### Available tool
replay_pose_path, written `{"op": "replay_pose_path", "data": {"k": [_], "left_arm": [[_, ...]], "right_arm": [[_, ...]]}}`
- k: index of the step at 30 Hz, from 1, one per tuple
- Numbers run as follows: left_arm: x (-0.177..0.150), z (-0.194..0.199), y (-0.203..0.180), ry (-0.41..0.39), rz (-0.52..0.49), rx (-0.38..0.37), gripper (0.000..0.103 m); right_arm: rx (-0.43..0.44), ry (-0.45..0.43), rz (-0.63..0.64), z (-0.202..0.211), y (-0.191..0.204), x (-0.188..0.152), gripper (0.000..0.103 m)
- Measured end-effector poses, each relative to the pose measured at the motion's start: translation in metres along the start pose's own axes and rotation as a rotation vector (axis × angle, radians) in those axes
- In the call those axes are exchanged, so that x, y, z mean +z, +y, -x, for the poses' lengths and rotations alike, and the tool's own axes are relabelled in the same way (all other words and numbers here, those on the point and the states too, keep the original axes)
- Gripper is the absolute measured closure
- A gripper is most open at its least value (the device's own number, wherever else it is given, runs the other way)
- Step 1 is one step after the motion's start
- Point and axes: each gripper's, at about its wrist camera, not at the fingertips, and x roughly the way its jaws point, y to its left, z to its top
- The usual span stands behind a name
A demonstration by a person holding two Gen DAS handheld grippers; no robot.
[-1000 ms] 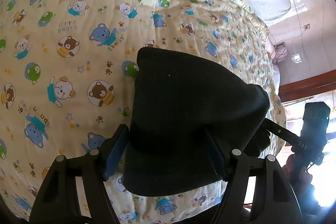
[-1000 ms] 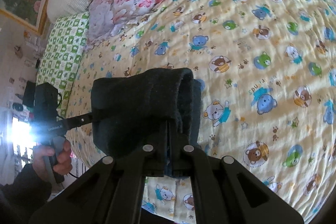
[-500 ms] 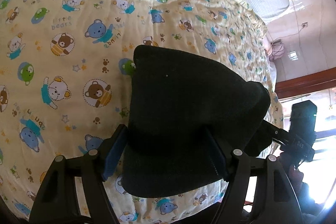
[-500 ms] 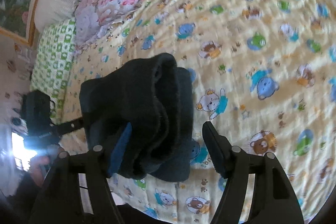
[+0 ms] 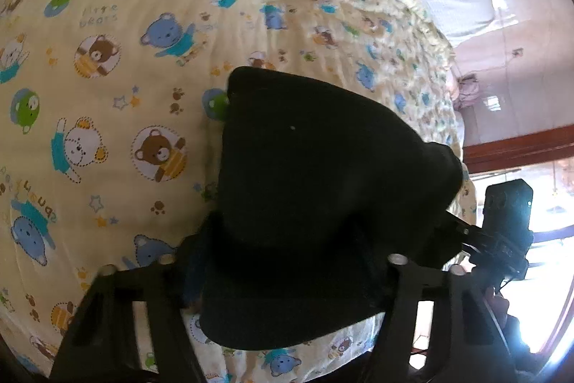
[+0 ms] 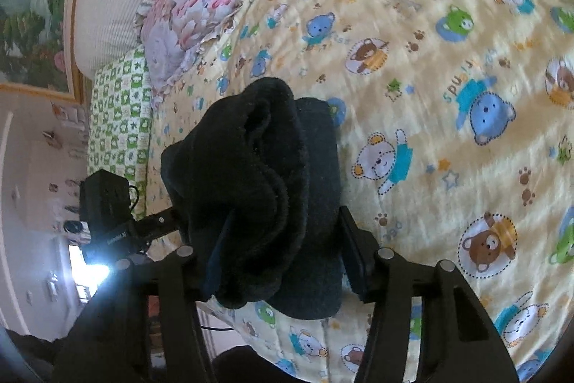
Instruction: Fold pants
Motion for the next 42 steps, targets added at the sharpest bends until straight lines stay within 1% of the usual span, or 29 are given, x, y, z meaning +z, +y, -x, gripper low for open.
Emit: {"op": "replay_pose_path", "data": {"k": [3,4,6,9,12,16,18,23,28,32,39,42], "left_arm": [[-0.001,0.003,-0.009,-0.009,-0.043,0.012,0.053],[-0.001,0.004,-0.011,-0.011,-0.048,0.013,0.055],[-0.002,0.007,-0.013,-0.024,-0.048,0.005,0.062],[-0.005,0.015,-0.016,-0.048,-0.052,0.001,0.067],[-0.007,0.023,-0.018,-0.071,-0.046,-0.005,0.070],[-0.008,0.036,-0.015,-0.096,-0.027,-0.016,0.071],[-0.008,0.043,-0.014,-0.113,-0.018,-0.015,0.071],[0.001,0.067,-0.010,-0.182,0.000,0.009,0.071],[0.018,0.089,0.001,-0.246,0.012,0.056,0.071],[0.034,0.103,0.014,-0.289,0.021,0.105,0.071],[0.064,0.103,0.038,-0.336,0.031,0.186,0.071],[0.076,0.104,0.050,-0.349,0.049,0.202,0.071]], "right_arm": [[-0.016,-0.006,0.020,0.000,0.003,0.001,0.049],[-0.017,-0.007,0.023,0.000,0.004,0.001,0.049],[-0.014,-0.009,0.023,0.000,0.004,0.001,0.051],[-0.004,-0.018,0.048,0.004,0.009,0.001,0.054],[0.012,-0.024,0.070,0.009,0.015,0.001,0.055],[0.019,-0.029,0.100,0.012,0.023,0.005,0.056],[0.036,-0.030,0.108,0.012,0.027,0.009,0.056],[0.063,-0.019,0.139,0.004,0.042,0.021,0.056],[0.080,-0.006,0.205,-0.014,0.069,0.042,0.056],[0.087,0.010,0.242,-0.036,0.089,0.064,0.056],[0.098,0.034,0.281,-0.076,0.106,0.096,0.056],[0.100,0.038,0.285,-0.093,0.113,0.109,0.056]]}}
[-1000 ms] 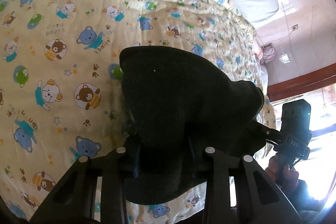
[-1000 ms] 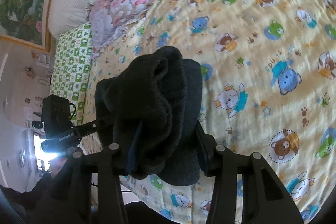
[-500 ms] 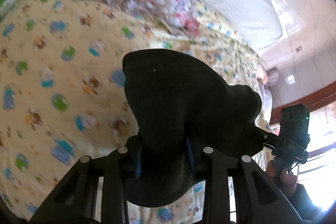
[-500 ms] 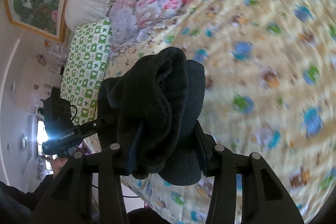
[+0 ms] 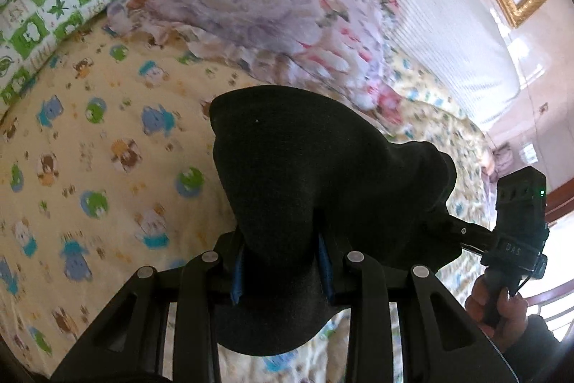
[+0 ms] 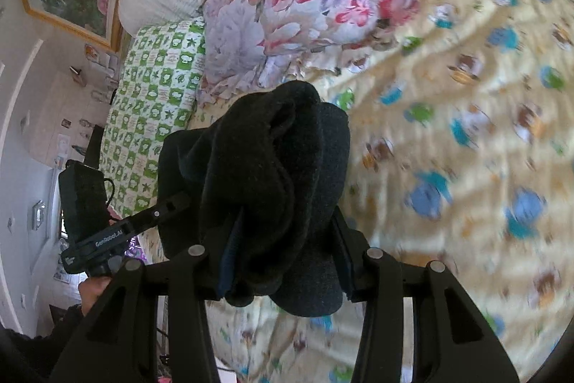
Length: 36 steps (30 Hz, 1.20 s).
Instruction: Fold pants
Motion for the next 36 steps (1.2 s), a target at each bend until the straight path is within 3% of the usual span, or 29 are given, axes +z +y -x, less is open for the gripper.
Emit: {"op": "replay_pose_path", "data": {"k": [6,13,21,29,36], "left_arm": [[0.019,-0.015,0.014,-0.002,-0.006,0.020,0.071],[0.019,-0.025,0.016,0.007,-0.012,0.018,0.069],[0.009,-0.027,0.030,0.011,0.030,0.039,0.037],[0.002,-0.038,0.032,0.004,-0.010,0.094,0.034],[-0.004,-0.015,0.015,-0.078,-0.052,0.176,0.035]], "right_arm": [[-0.010,0.017,0.016,-0.027,0.000,0.022,0.056],[-0.058,0.041,0.006,-0.038,-0.012,0.029,0.051],[-0.225,0.025,0.064,-0.035,-0.019,0.025,0.035],[-0.291,0.021,0.146,-0.047,-0.019,0.025,0.030],[-0.275,-0.015,0.168,-0.037,-0.012,0.023,0.029]]}}
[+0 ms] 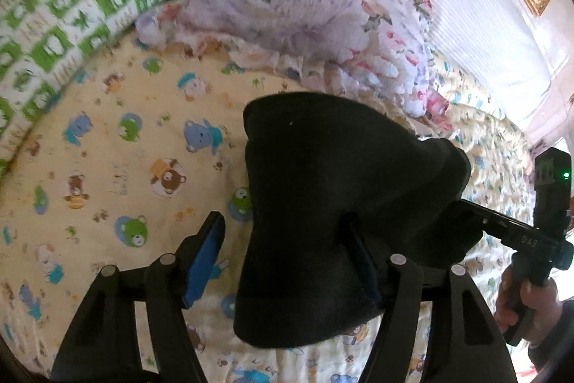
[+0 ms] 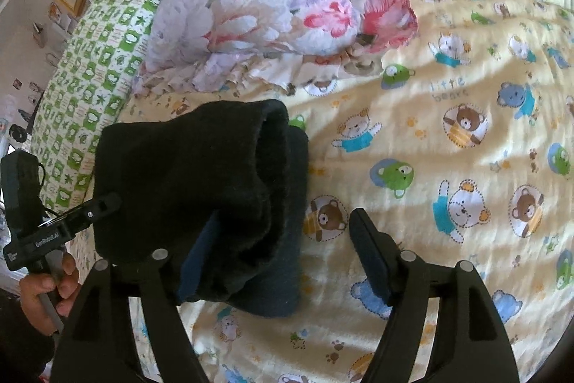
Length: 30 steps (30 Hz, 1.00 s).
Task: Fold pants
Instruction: 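Open both grippers and pull them back from the bundle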
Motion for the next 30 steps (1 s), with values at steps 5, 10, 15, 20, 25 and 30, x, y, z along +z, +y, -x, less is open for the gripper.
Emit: {"op": "replay_pose_path", "data": {"k": [5,10,15,20,25,30], "left_arm": [[-0.009,0.022,-0.006,-0.051,0.010,0.021,0.035],[-0.023,0.046,-0.015,-0.137,0.005,0.074,0.029],[-0.042,0.056,-0.027,-0.172,-0.033,0.118,0.025],[-0.060,0.060,-0.037,-0.185,-0.067,0.134,0.025],[-0.076,0.064,-0.044,-0.240,-0.108,0.179,0.021],[-0.085,0.060,-0.045,-0.223,-0.128,0.185,0.021]], "right_arm": [[0.007,-0.040,0.064,0.015,0.013,-0.006,0.028],[-0.002,-0.117,0.160,0.038,0.030,-0.021,0.027],[-0.014,-0.181,0.291,0.054,0.051,-0.039,0.021],[-0.033,-0.173,0.370,0.052,0.065,-0.058,0.021],[-0.055,-0.189,0.383,0.050,0.070,-0.072,0.014],[-0.062,-0.175,0.405,0.048,0.076,-0.082,0.013]]}}
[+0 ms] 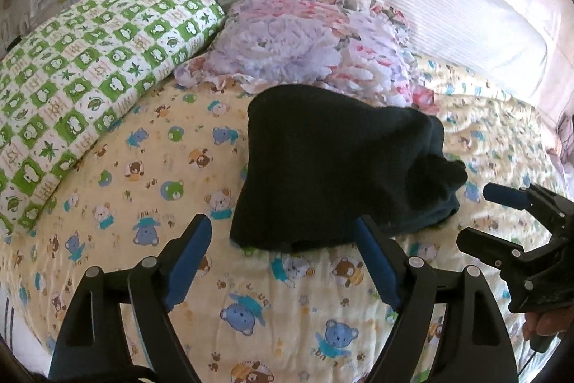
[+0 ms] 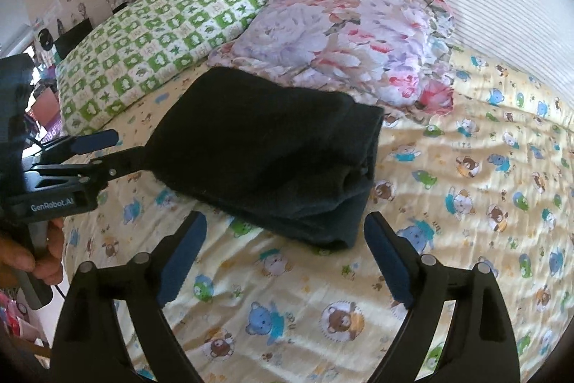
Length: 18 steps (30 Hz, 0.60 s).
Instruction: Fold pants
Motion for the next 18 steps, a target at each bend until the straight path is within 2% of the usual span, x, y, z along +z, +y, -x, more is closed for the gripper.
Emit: {"op": "replay_pose_path", "data": {"k": [11,15,18], "left_arm": [[-0.006,0.008,0.002,-0.018,-0.011,0.010,0.021],[-0.004,0.012,0.000,-0.027,-0.034,0.045,0.018],[-0.004,0.009,-0.003,0.006,-0.055,0.052,0.017]], "right_arm": [[-0.019,-0.004,0.002,0.002,0.005,-0.003,0.012],[-0.035,-0.020,0.011,0.005,0.007,-0.001,0.011],[-0.040,-0.034,0.010,0.009,0.007,-0.001,0.009]]}}
